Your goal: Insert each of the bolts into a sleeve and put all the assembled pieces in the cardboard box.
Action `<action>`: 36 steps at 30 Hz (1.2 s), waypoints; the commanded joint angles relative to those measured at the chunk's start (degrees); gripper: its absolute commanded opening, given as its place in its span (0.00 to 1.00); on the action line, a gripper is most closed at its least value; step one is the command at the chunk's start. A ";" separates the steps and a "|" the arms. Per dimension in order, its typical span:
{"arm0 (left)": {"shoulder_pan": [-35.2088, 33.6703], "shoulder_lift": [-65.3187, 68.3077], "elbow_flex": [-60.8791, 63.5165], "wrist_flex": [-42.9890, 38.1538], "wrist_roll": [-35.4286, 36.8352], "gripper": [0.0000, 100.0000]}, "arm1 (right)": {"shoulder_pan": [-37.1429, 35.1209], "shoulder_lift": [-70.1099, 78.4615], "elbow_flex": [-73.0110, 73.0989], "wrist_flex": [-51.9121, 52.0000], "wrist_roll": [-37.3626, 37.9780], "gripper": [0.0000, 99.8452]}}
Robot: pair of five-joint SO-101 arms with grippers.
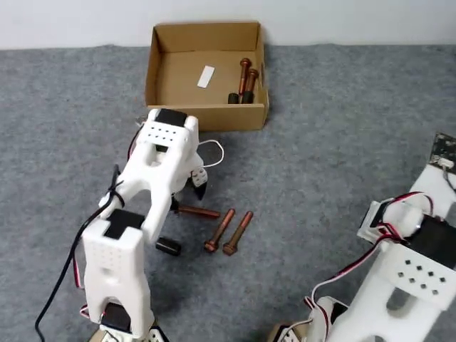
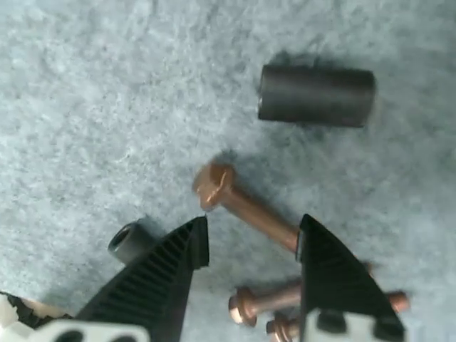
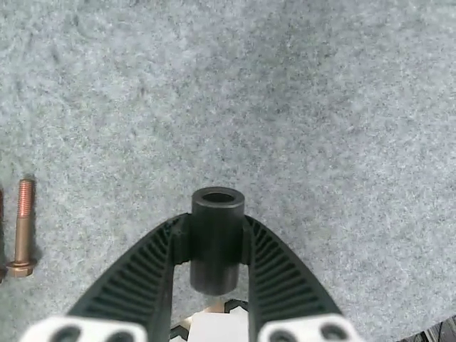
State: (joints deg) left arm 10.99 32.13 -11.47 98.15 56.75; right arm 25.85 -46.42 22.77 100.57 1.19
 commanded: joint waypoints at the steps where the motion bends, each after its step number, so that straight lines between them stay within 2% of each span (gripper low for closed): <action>1: 0.79 1.23 -2.42 0.79 0.62 0.21 | 0.57 -0.75 -0.44 -0.75 -0.44 0.01; 11: 0.79 5.45 -2.42 -2.46 3.08 0.18 | 0.31 -0.75 -0.44 -2.77 -0.35 0.01; 23: -1.05 9.32 -2.95 -5.98 3.08 0.01 | 0.40 -0.75 -0.44 -3.56 2.46 0.01; 31: -3.52 10.20 -6.11 -5.01 2.81 0.01 | 0.31 -0.75 -0.44 -3.56 2.46 0.01; 36: -2.37 9.93 -16.92 2.64 1.05 0.00 | 0.22 -1.19 -0.70 -3.21 2.46 0.01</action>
State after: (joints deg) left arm 11.16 42.86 -22.02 97.10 58.86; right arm 25.85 -46.42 22.77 98.11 3.12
